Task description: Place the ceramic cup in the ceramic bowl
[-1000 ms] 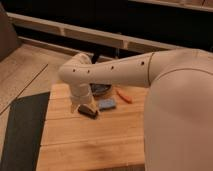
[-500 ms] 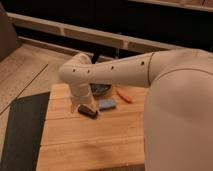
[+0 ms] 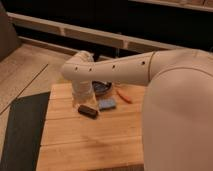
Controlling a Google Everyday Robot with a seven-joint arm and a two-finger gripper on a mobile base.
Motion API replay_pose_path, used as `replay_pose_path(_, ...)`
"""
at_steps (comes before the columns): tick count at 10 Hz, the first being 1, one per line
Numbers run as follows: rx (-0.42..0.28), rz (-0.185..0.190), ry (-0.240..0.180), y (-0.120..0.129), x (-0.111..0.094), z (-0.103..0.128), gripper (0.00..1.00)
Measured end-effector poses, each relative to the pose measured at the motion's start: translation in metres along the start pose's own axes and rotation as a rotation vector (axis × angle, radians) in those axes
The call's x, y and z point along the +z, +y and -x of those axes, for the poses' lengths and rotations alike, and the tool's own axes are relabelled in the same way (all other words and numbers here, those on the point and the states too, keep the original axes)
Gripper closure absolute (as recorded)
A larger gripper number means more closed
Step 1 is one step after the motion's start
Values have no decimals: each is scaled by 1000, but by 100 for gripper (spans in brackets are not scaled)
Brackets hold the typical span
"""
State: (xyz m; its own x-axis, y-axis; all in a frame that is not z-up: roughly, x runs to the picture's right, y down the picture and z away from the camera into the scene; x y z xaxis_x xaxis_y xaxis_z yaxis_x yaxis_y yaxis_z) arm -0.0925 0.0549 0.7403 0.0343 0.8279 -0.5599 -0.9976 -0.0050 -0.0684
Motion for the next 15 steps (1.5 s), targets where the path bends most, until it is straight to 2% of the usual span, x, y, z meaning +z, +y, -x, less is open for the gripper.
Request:
replay_pose_path(2,30,21,-91,-42,-4,46,35)
replay_pose_path(4,111,41,-165,-99,-14,76,35)
replay_pose_path(5,120,43,-174,-104,-15,79,35)
replay_pose_path(8,110,47,-168,-98,-13,77,35)
replay_pose_path(9,112,34,-171,-102,-11,77,35)
replay_pose_path(10,131,-17,-202,-120,-10,91,35)
replay_pose_path(11,134,-50,-230,-134,-12,103,35)
replay_pose_path(13,87,-107,-308,-163,-19,137,35)
replay_pose_path(15,-3,-100,-358,-163,-17,165,35)
